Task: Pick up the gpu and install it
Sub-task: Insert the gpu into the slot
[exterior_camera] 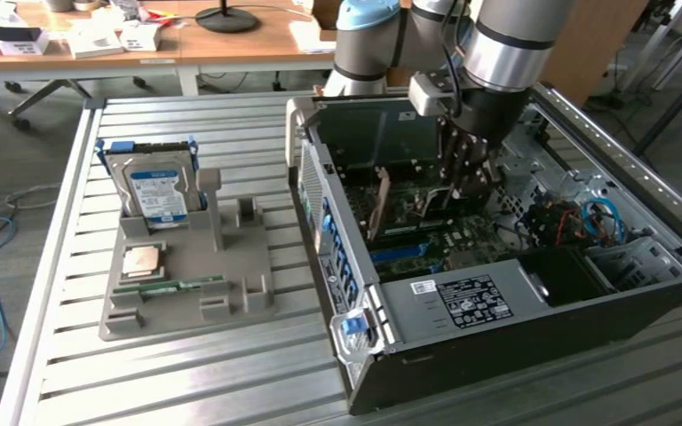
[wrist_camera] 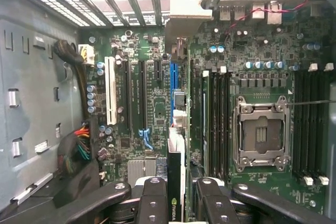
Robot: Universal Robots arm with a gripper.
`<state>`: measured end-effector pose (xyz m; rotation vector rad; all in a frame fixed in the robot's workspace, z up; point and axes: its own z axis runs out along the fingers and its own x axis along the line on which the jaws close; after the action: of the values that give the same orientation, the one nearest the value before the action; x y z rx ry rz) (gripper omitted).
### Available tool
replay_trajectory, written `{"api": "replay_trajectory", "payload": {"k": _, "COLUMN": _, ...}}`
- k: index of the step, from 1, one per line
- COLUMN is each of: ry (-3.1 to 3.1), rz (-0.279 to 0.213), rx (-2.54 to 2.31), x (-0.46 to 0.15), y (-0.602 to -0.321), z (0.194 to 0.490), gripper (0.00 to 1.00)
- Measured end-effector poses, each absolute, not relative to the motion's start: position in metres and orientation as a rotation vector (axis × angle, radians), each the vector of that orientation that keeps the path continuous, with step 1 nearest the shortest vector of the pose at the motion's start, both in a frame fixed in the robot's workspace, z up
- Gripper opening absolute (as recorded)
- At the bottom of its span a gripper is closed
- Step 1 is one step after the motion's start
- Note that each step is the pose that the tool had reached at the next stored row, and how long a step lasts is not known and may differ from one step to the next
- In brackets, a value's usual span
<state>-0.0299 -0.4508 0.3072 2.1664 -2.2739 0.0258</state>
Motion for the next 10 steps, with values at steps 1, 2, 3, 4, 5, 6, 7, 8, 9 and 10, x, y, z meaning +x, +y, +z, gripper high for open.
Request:
{"api": "replay_trajectory", "payload": {"k": 1, "ry": -2.274, "rz": 0.026, "rx": 2.166, "x": -0.03, "y": -0.4509, "z": 0.3061, "gripper": 0.26}}
{"api": "replay_trajectory", "payload": {"k": 2, "ry": -2.274, "rz": 0.026, "rx": 2.166, "x": -0.0301, "y": -0.4509, "z": 0.3049, "gripper": 0.26}}
{"api": "replay_trajectory", "payload": {"k": 3, "ry": -2.274, "rz": 0.026, "rx": 2.167, "x": -0.0302, "y": -0.4508, "z": 0.3038, "gripper": 0.26}}
{"api": "replay_trajectory", "payload": {"k": 4, "ry": -2.274, "rz": 0.026, "rx": 2.167, "x": -0.0302, "y": -0.4508, "z": 0.3027, "gripper": 0.26}}
{"api": "replay_trajectory", "payload": {"k": 5, "ry": -2.274, "rz": 0.027, "rx": 2.167, "x": -0.0303, "y": -0.4509, "z": 0.3017, "gripper": 0.26}}
{"api": "replay_trajectory", "payload": {"k": 6, "ry": -2.274, "rz": 0.027, "rx": 2.167, "x": -0.0304, "y": -0.4509, "z": 0.3008, "gripper": 0.26}}
{"api": "replay_trajectory", "payload": {"k": 7, "ry": -2.274, "rz": 0.027, "rx": 2.167, "x": -0.0305, "y": -0.4509, "z": 0.2998, "gripper": 0.26}}
{"api": "replay_trajectory", "payload": {"k": 8, "ry": -2.274, "rz": 0.027, "rx": 2.167, "x": -0.0305, "y": -0.4509, "z": 0.2989, "gripper": 0.26}}
{"api": "replay_trajectory", "payload": {"k": 9, "ry": -2.274, "rz": 0.027, "rx": 2.167, "x": -0.0306, "y": -0.4509, "z": 0.298, "gripper": 0.26}}
{"api": "replay_trajectory", "payload": {"k": 10, "ry": -2.274, "rz": 0.027, "rx": 2.167, "x": -0.0306, "y": -0.4509, "z": 0.2975, "gripper": 0.26}}
